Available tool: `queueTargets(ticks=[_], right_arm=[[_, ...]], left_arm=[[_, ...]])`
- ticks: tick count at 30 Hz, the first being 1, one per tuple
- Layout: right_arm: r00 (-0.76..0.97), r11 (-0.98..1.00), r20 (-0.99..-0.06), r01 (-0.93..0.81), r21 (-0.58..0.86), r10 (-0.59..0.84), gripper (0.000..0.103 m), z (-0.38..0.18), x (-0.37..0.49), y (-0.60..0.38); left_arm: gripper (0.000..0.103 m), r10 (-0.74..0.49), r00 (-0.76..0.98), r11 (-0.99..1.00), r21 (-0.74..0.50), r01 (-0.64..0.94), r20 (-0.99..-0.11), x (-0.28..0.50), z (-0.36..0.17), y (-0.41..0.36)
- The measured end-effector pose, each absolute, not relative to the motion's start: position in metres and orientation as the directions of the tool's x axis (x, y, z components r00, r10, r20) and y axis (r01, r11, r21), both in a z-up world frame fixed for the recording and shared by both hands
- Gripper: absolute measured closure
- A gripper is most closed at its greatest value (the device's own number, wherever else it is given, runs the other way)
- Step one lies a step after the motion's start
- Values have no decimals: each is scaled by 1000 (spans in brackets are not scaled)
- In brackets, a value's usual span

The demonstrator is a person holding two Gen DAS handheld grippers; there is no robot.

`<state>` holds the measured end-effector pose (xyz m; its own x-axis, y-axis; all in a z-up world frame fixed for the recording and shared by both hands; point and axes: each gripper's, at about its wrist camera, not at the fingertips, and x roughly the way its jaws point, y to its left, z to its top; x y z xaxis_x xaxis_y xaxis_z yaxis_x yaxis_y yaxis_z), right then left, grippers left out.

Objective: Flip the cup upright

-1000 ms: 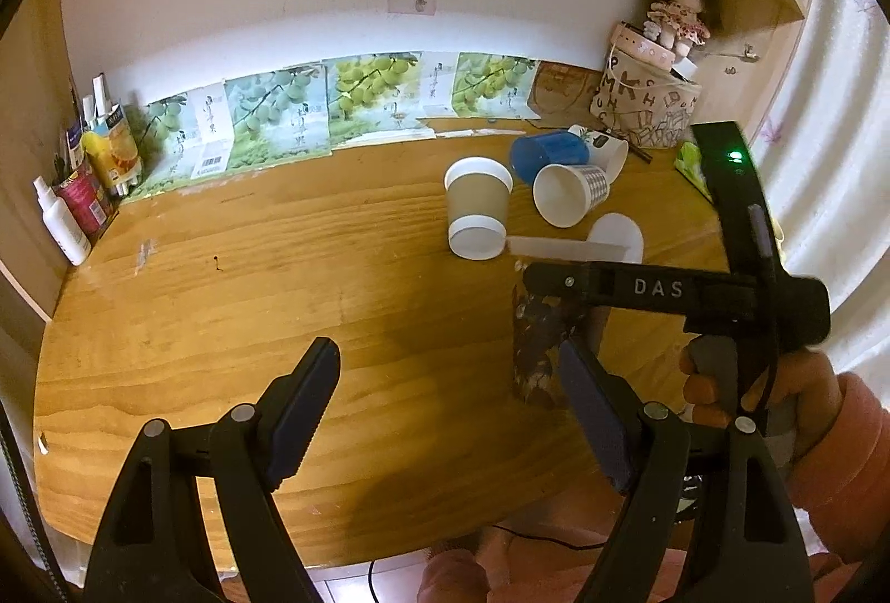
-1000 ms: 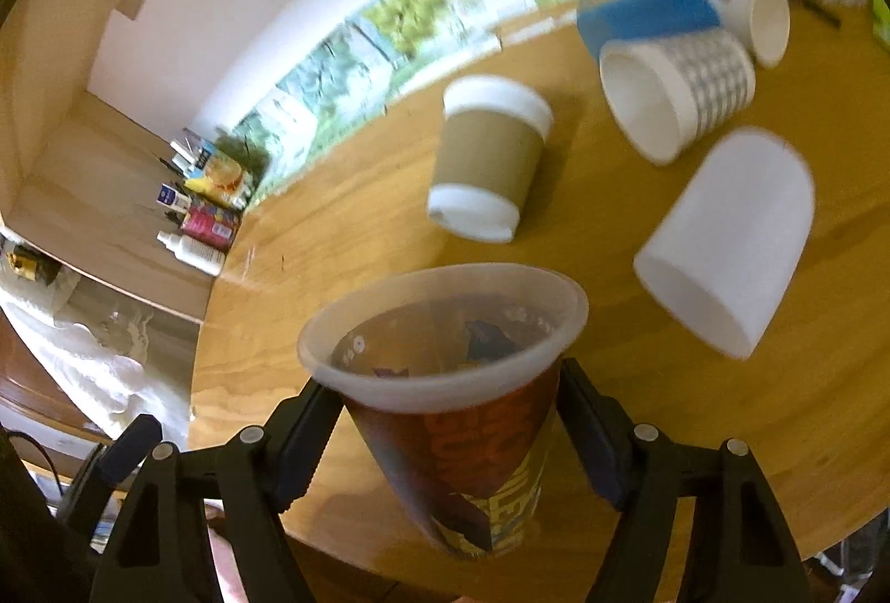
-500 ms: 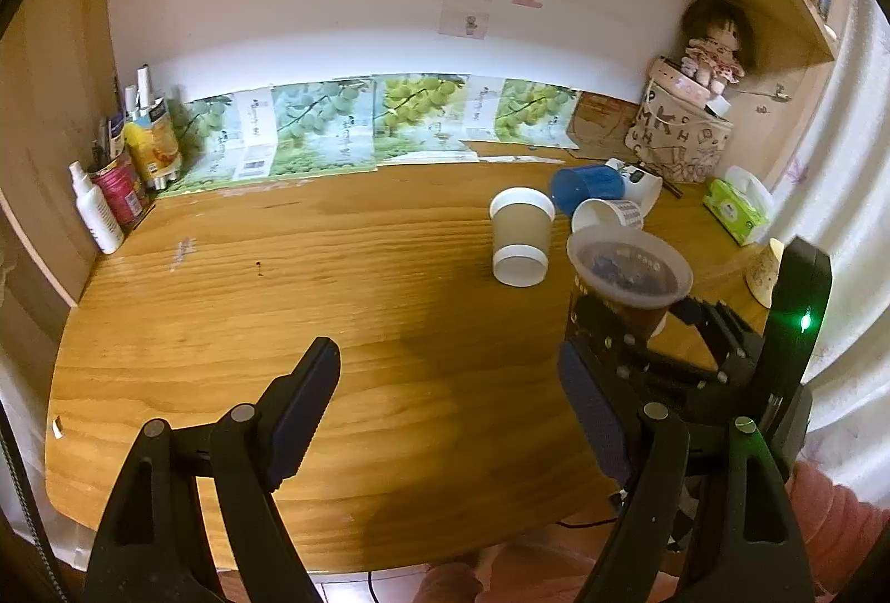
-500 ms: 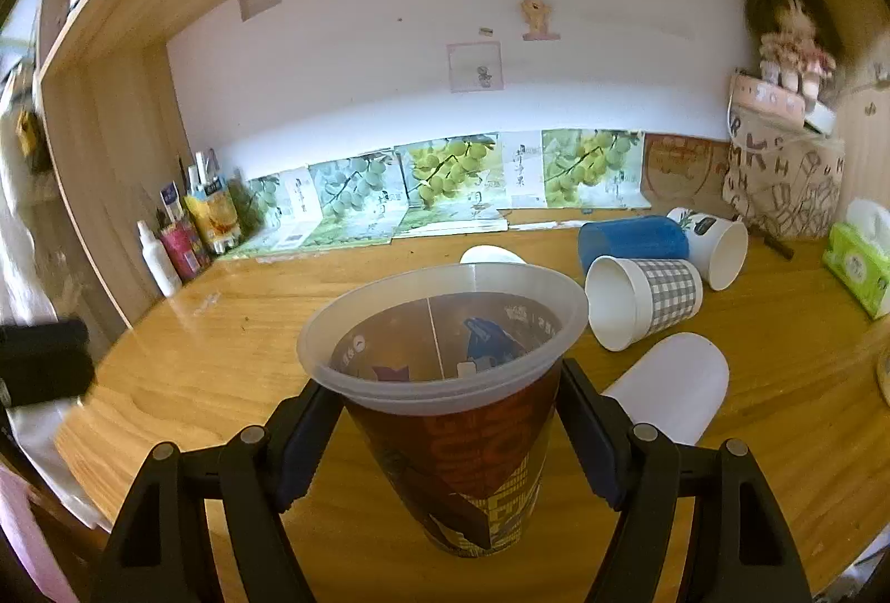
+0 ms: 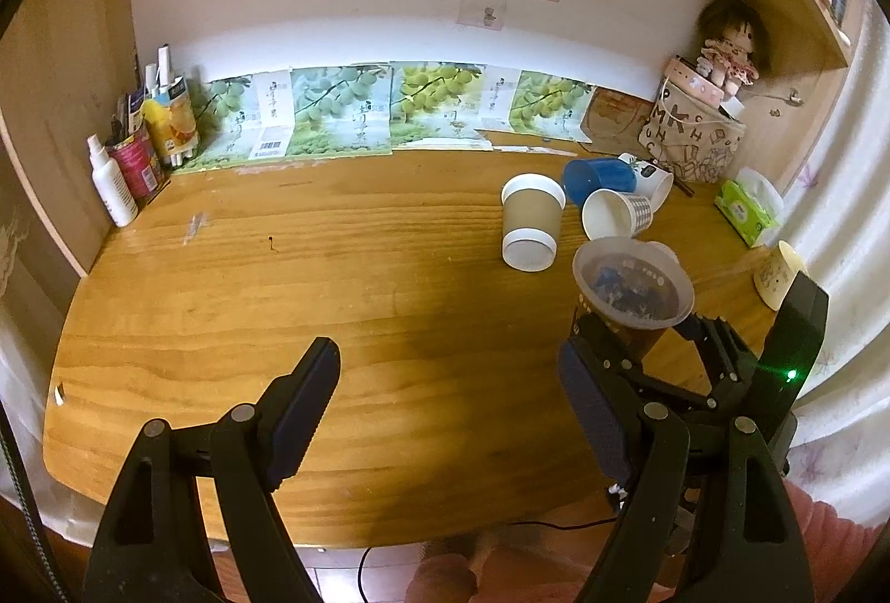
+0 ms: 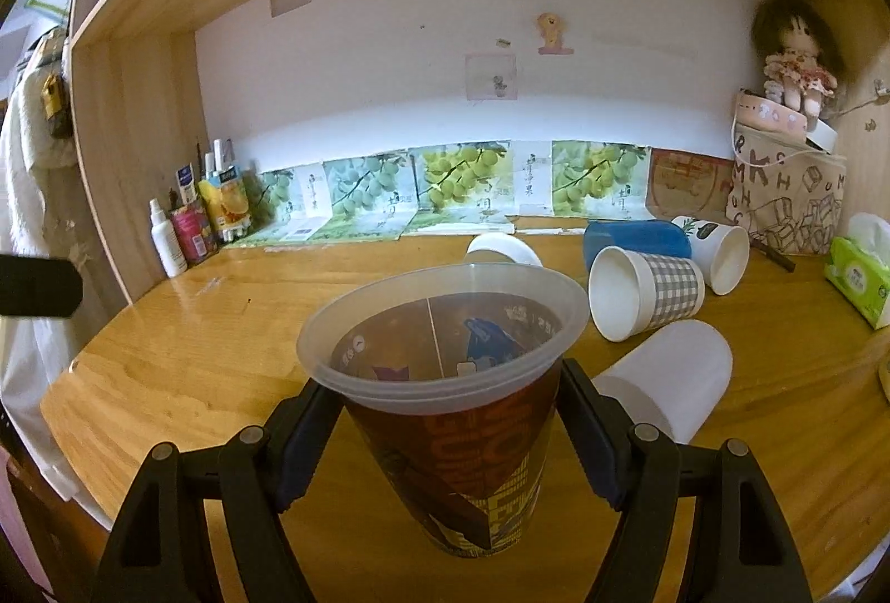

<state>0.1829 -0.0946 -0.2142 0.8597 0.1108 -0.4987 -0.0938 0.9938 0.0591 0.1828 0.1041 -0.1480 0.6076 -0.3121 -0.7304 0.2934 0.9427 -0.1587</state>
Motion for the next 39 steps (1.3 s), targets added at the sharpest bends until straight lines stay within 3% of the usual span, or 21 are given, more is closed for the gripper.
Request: queueTargets(ticks=[5,14,23,29,39], right_arm=[[850,990,-507,-134,48,140,25,-214,175,-96],[755,975,-624,-218,51,201,21,-217,161,-108],[695,979,-694,-186,79,187,19,-196,108,-142],[707,983,-684,-163,90,180,17,-148,60,-168],[793,975,-572,-119,188,207,16,-60,-3,-197]], left_arm=[[20,-316,610,944,-175,280,-727,176,-145,97],[19,-304,633,952,-197,235,-712,147,-133,76],[19,-287,659,958,-211,194,-695,97,-122,46],[19,-312,656,949,-256,183,-687,66,-109,22],[19,-226,735,972,-198,127,-639,29,-74,1]])
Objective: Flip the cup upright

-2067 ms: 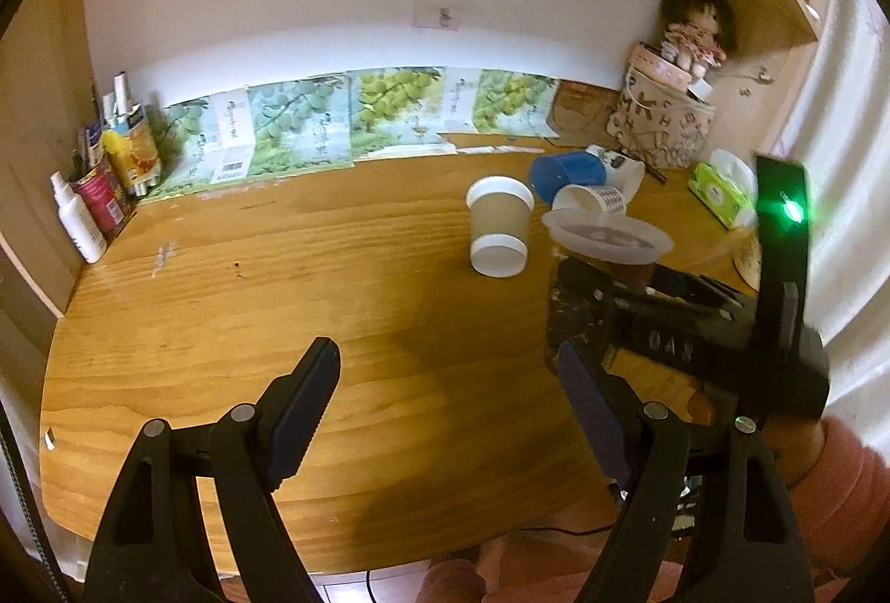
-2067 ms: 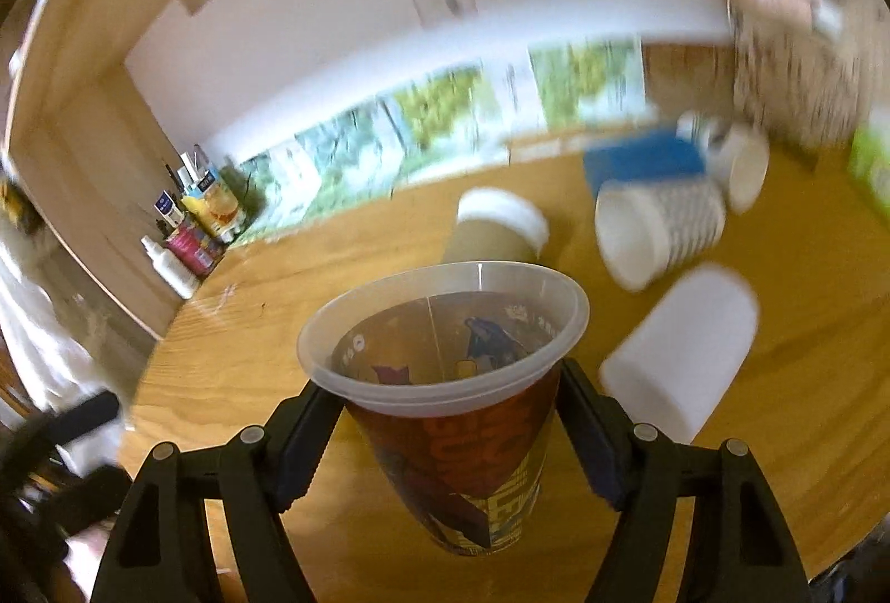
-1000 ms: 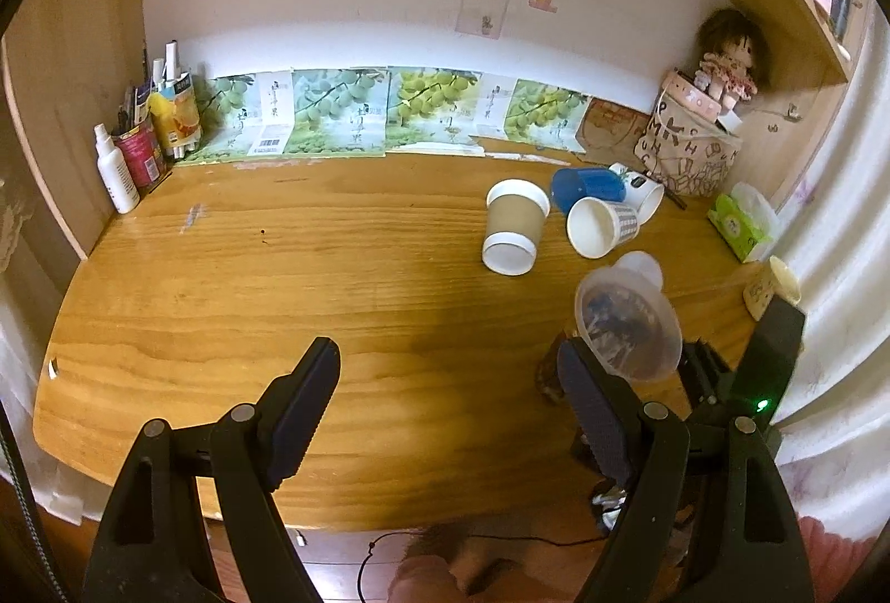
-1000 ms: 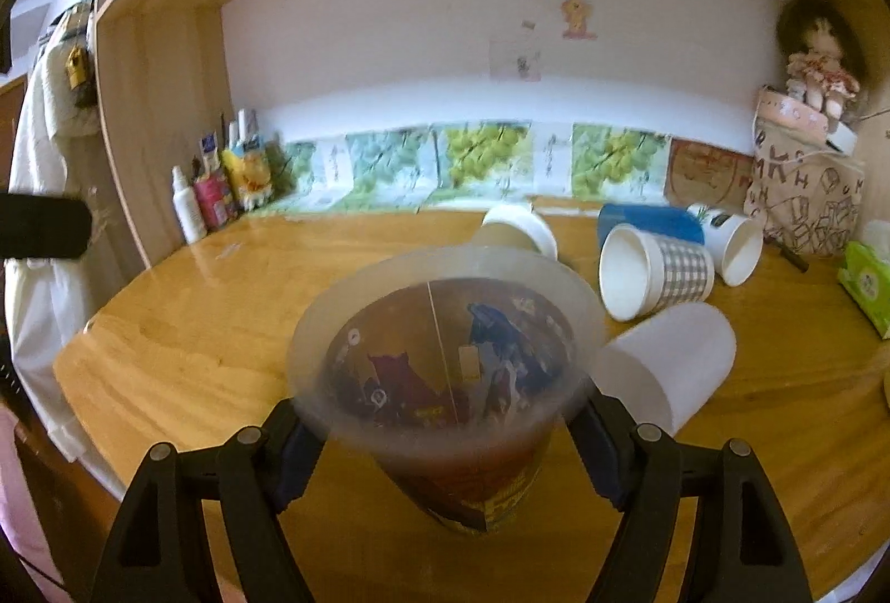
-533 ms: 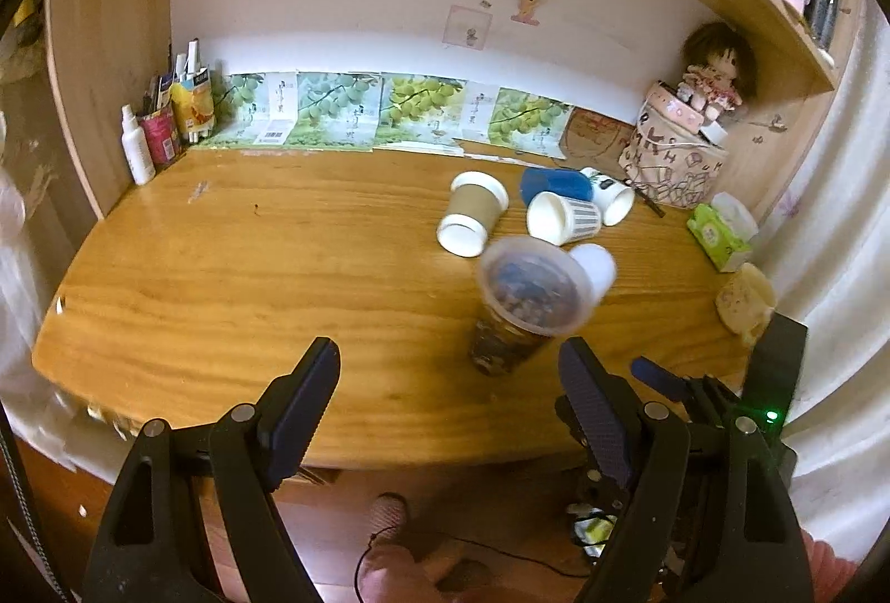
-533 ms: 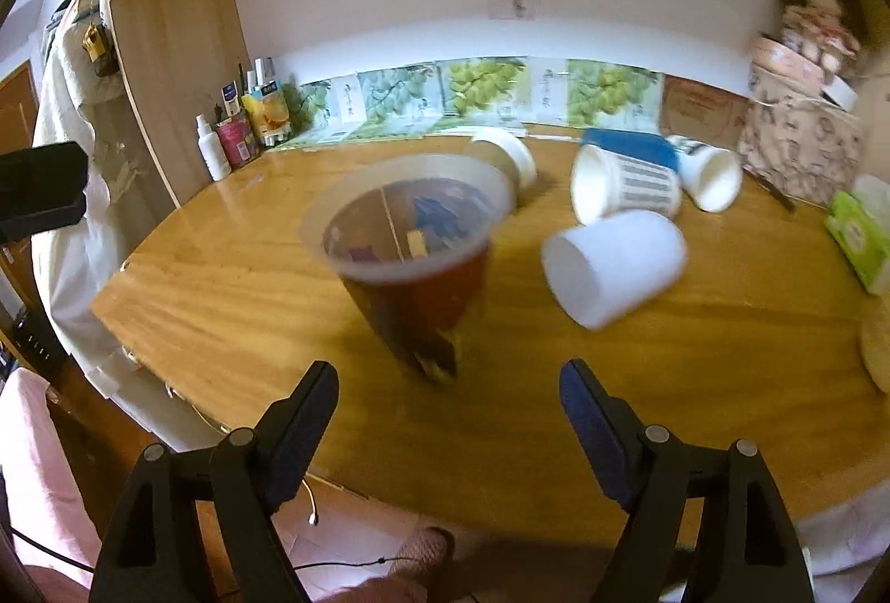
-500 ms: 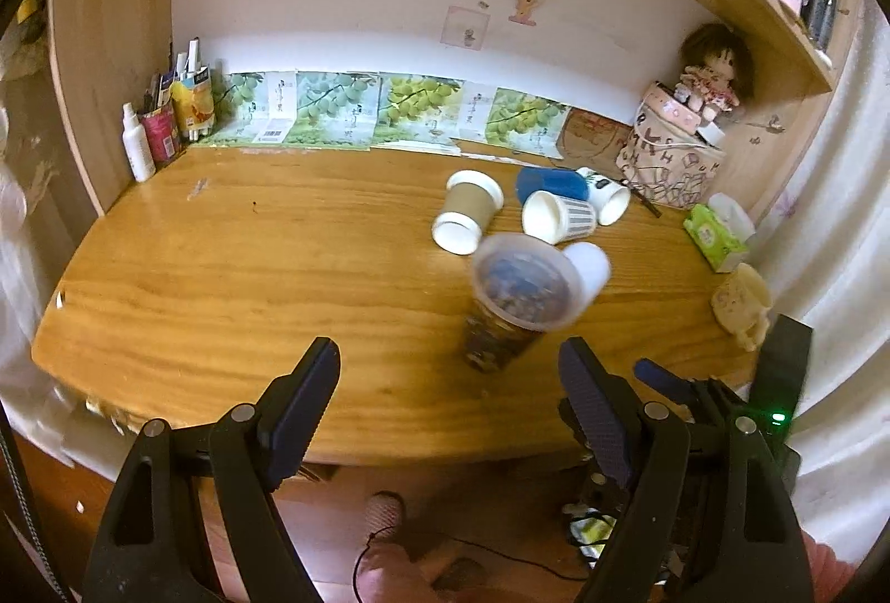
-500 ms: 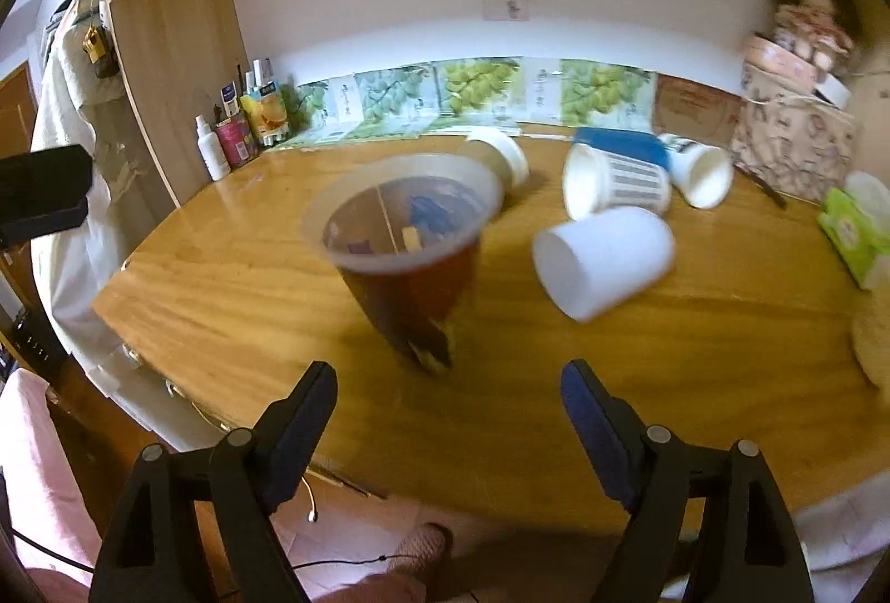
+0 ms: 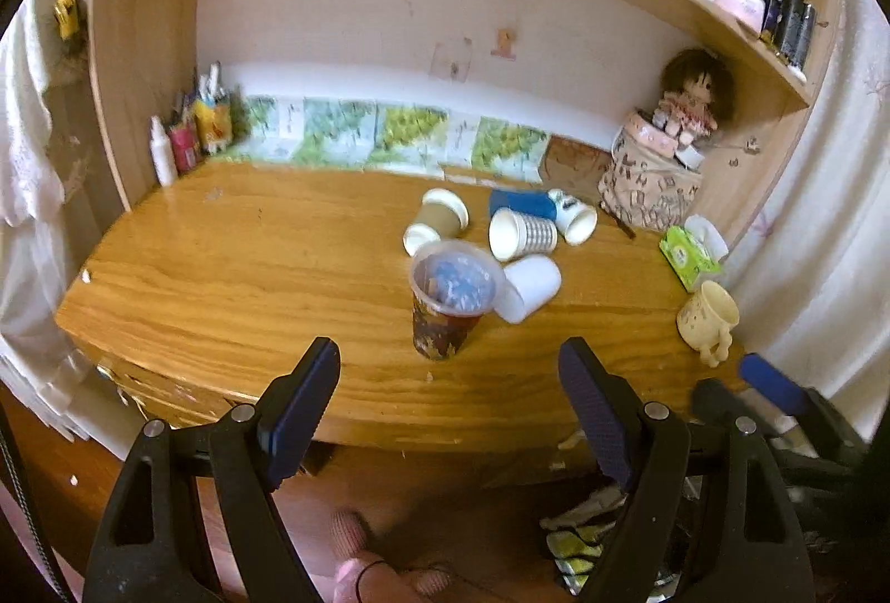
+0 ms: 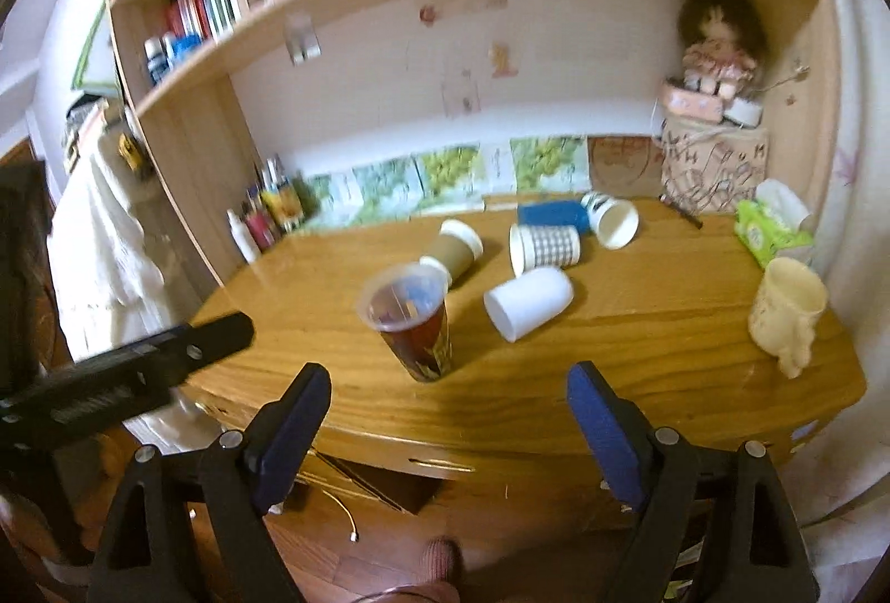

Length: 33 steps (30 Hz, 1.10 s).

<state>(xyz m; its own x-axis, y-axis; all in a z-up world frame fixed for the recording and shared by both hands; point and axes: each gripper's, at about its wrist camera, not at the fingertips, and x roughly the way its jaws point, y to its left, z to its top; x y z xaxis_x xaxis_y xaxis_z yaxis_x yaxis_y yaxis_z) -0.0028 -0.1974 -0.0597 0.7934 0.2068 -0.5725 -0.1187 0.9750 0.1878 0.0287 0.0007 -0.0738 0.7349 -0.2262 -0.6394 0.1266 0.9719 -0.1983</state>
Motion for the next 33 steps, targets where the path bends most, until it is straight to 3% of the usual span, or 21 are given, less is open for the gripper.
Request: queueTargets(ticks=[6,10,18,33], right_arm=[[838,975,-512,-93,204,187,16,-29,-28,-203],[850,972,-490,-96,213,192,16,-23,-36,-204],[870,991,-485,-32,129,91,16,-21,-47,-195],[902,996,-424,-52,72,78,16,-16,-58,-195]], left_arm=[[7,-205,773,974,-203,101,-600,14,-51,-2],[1,-167,838,981,-170,90,-520,-1,-37,-4],[1,-106,873,986,-165,30,-476,-16,-34,1],[1,-9,901,993,-107,-41,-434,-28,-26,-5]])
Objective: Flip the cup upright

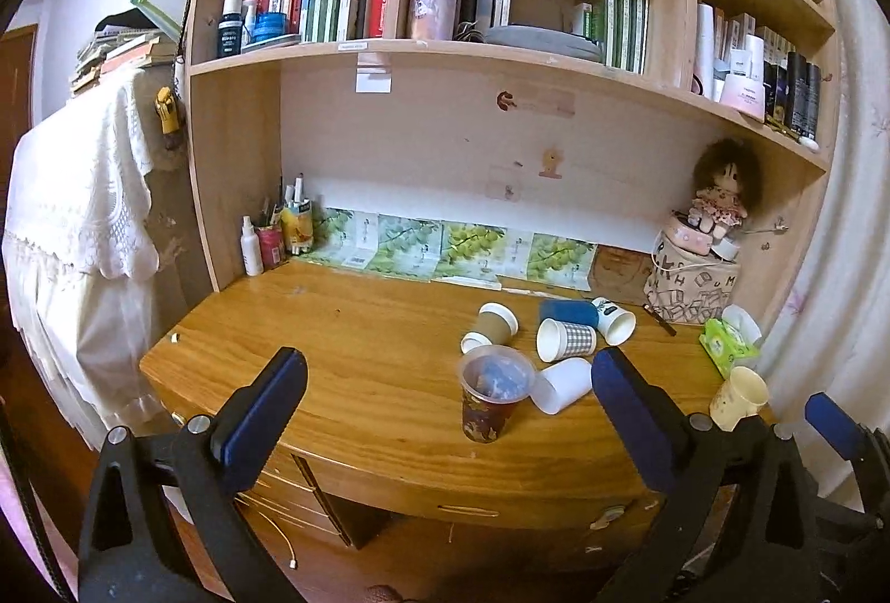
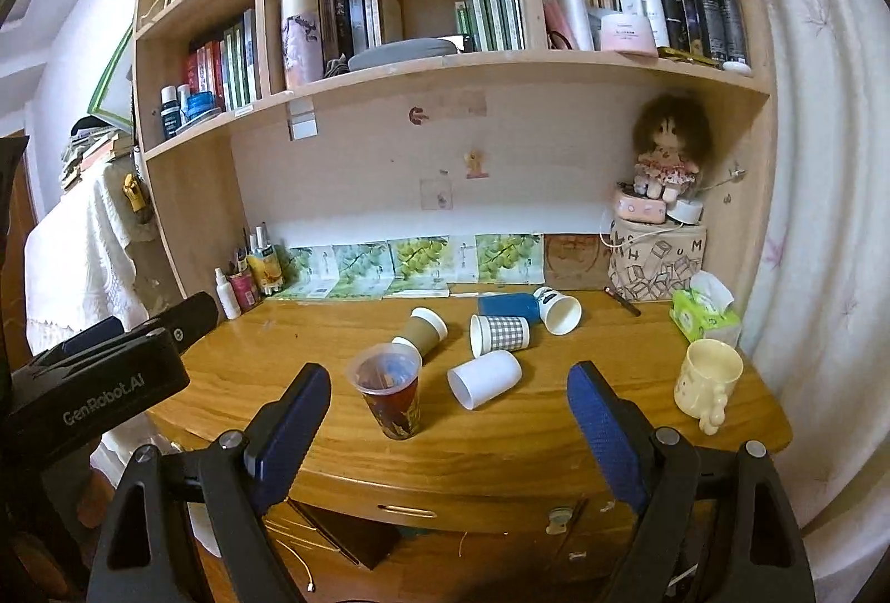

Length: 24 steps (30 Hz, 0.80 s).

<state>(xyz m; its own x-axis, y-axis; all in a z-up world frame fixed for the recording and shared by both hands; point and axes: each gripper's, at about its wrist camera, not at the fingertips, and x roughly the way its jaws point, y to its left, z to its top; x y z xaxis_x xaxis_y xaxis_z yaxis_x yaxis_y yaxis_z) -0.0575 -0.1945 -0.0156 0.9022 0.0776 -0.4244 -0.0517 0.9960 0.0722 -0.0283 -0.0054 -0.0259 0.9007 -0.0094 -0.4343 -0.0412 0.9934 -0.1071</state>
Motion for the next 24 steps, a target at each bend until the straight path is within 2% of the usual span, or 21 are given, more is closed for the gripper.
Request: queueTargets(ticks=[24], right_arm=[[919,995,-385,-53,81,81,16,-13,-54,-205]], left_arm=[[1,-3,930,999,-44,-15,-367,-29,-16,-25]])
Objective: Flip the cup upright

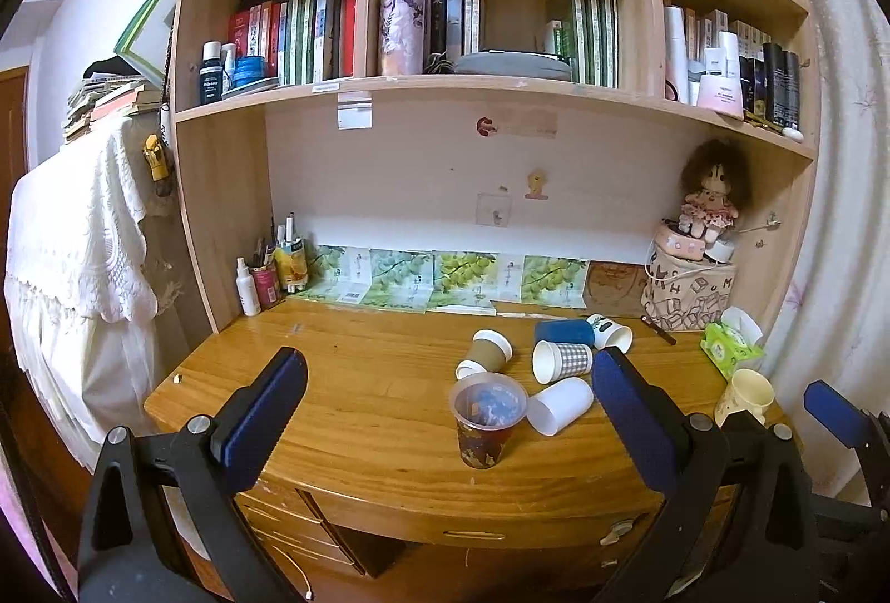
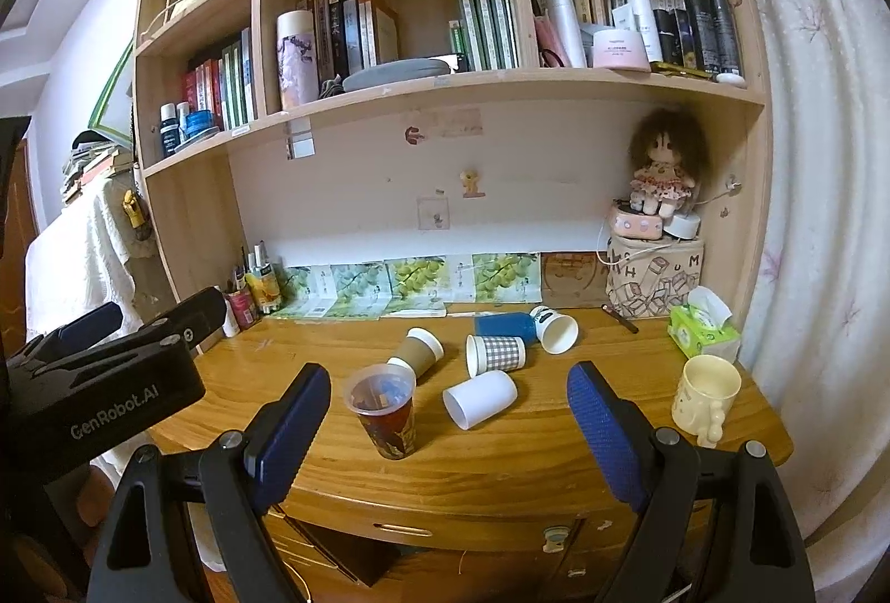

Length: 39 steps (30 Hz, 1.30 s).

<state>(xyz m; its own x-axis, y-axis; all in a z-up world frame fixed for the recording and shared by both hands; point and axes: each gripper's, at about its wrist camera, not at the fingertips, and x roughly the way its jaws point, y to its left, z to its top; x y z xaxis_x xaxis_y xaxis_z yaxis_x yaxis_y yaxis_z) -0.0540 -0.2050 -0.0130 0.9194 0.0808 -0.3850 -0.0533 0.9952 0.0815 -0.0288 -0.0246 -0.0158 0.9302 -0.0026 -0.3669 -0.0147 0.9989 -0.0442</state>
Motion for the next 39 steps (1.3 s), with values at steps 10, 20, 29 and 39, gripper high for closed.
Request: queueTargets(ticks=[10,20,29,39], right_arm=[[916,995,-389,-75,66,95,11,-13,-52,-207],[920,995,-379,-77,66,96,0,-11,-54,-208],[916,995,-390,-73,64,93,0,-13,-51,-207],[911,996,-404,-65,65,86,0,-14,-49,-206]], left_arm=[[1,-4,933,999,-44,-12,-359,-28,-14,-28],[1,-1,934,999,-40,-14,-358,-29,-13,-30],[1,0,934,999,-41,-15,-356,-29,-13,-30],[1,-2,931,999,-45,-15,-364,-29,-13,-30]])
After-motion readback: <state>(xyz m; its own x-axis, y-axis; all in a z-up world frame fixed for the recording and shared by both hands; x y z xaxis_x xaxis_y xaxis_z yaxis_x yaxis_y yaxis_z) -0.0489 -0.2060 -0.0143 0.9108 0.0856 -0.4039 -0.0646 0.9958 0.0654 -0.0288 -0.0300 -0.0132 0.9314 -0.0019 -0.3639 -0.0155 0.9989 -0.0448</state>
